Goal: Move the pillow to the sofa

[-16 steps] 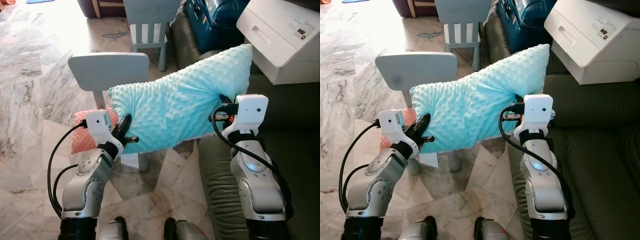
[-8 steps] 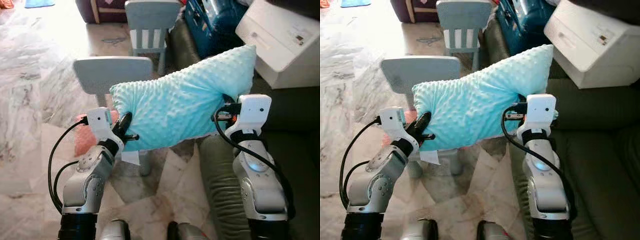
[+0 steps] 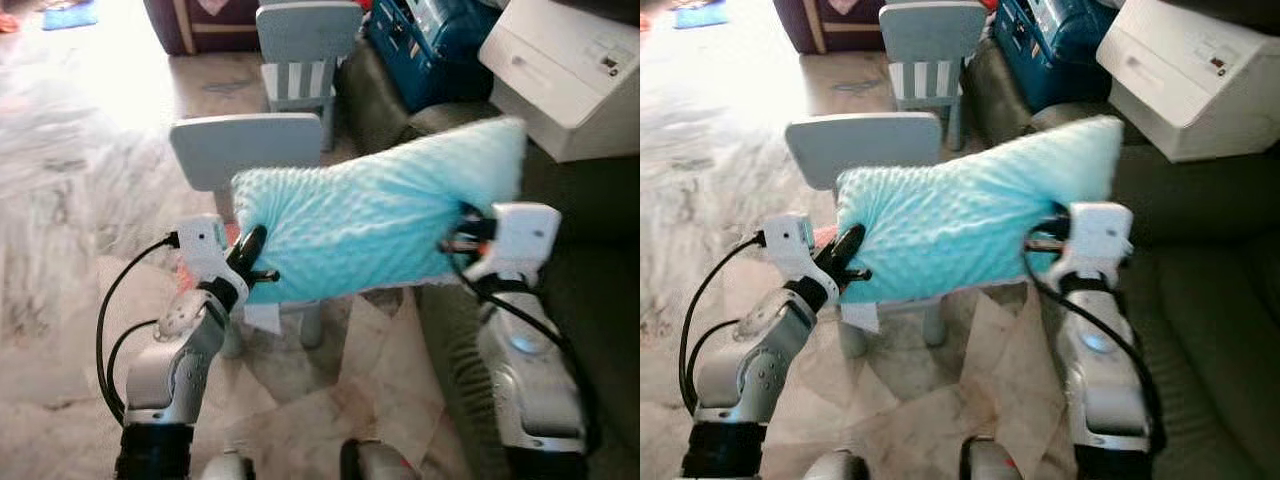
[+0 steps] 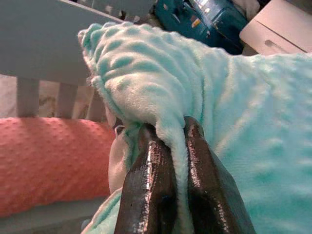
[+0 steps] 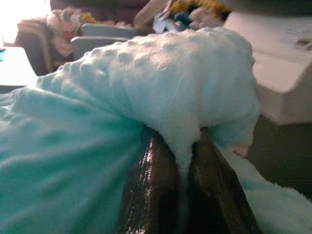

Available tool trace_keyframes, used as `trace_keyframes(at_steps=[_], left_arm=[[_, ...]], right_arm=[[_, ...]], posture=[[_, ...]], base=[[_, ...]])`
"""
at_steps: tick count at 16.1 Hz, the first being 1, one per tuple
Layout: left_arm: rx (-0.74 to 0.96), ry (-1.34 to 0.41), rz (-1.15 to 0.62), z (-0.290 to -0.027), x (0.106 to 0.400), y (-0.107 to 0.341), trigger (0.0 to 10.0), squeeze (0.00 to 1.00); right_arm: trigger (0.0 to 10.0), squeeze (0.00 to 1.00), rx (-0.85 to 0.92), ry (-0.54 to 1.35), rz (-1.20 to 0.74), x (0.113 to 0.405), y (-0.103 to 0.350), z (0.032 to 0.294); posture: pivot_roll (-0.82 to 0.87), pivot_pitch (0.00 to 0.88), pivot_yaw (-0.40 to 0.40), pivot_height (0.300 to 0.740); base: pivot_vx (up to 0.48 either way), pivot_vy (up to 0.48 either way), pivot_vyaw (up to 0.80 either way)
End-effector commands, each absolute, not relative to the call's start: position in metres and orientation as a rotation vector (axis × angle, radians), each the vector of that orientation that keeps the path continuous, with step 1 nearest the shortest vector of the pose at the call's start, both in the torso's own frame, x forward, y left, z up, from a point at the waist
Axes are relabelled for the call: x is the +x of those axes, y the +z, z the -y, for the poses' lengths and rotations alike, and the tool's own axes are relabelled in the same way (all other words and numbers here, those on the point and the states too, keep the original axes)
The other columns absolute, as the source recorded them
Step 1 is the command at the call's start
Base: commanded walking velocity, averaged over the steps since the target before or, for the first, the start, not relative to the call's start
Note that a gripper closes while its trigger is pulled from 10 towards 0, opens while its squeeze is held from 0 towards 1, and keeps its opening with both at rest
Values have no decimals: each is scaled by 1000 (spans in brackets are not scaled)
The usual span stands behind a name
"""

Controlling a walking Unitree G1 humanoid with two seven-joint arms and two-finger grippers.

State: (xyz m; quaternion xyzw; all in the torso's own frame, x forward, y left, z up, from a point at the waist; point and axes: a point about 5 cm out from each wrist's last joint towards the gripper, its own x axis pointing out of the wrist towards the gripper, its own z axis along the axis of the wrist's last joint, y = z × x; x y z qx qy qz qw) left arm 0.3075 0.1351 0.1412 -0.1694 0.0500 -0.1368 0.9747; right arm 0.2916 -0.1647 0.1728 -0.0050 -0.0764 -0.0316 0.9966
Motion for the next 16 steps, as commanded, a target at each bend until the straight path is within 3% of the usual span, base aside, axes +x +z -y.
trace_keyframes(at_steps=[1,10,16], left_arm=[[-307,-246,-122,-145,305,136,10000,0],[-201,-173,-281,-170,283,78,10000,0],[-200,-170,-269,-168,284,74,10000,0]], right_arm=[[10000,0,22,-47,138,291,169,160],[10000,0,89,-39,-92,277,112,163],[10000,0,99,-40,-153,271,99,162]], posture=[[-122,188,-38,740],[-116,180,-40,740],[-122,180,-43,740]], base=[[0,472,0],[0,44,0],[0,0,-742]])
